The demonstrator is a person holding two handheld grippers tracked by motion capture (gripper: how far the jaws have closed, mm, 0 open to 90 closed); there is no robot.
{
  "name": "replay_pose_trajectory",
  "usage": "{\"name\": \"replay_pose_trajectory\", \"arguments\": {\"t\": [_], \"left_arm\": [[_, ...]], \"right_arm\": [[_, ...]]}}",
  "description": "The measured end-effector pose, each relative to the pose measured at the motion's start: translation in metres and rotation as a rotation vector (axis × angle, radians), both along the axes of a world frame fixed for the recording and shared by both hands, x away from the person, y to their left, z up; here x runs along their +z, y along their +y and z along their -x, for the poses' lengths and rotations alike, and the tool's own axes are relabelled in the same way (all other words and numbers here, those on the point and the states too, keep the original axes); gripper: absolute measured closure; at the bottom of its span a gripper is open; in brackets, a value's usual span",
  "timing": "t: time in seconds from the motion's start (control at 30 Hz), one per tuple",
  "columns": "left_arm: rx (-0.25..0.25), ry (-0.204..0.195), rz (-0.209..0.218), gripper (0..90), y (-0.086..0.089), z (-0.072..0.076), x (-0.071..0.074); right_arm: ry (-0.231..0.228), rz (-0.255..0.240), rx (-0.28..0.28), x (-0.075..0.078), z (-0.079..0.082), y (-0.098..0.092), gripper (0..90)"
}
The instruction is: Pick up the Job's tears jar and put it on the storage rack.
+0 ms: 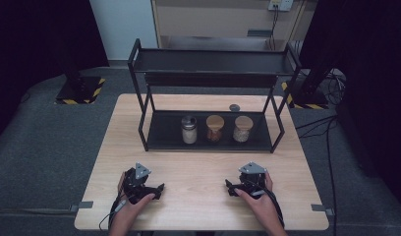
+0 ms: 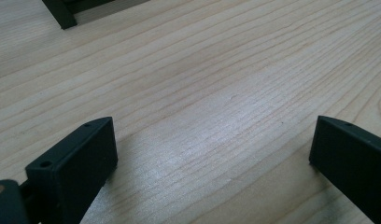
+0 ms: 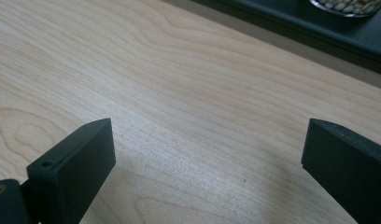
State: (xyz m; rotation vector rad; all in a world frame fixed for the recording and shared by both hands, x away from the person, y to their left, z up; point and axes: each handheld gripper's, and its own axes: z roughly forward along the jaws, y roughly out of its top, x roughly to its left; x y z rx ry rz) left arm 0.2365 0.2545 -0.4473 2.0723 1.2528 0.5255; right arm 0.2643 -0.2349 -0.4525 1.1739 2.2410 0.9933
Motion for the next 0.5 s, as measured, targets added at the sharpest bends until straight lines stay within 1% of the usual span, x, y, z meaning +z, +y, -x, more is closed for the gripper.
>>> {"name": "replay_pose_trajectory", "arguments": {"t": [0.17, 0.23, 0.3, 0.5], "left_arm": [[0.000, 0.000, 0.000, 0.0, 0.000, 0.000, 0.000], [0.000, 0.000, 0.000, 0.0, 0.000, 0.000, 0.000], [0.000, 0.000, 0.000, 0.0, 0.000, 0.000, 0.000], [-0.003, 0.003, 0.003, 0.0, 0.001, -0.001, 0.000]], "right_arm": [[0.036, 0.009, 0.003, 0.000, -0.008, 0.003, 2.2], [0.050, 0.003, 0.000, 0.001, -0.011, 0.002, 1.2], [0.071, -0.013, -0.001, 0.001, -0.014, -0.001, 0.7], [0.070, -0.009, 0.000, 0.001, -0.014, 0.000, 0.4]]}}
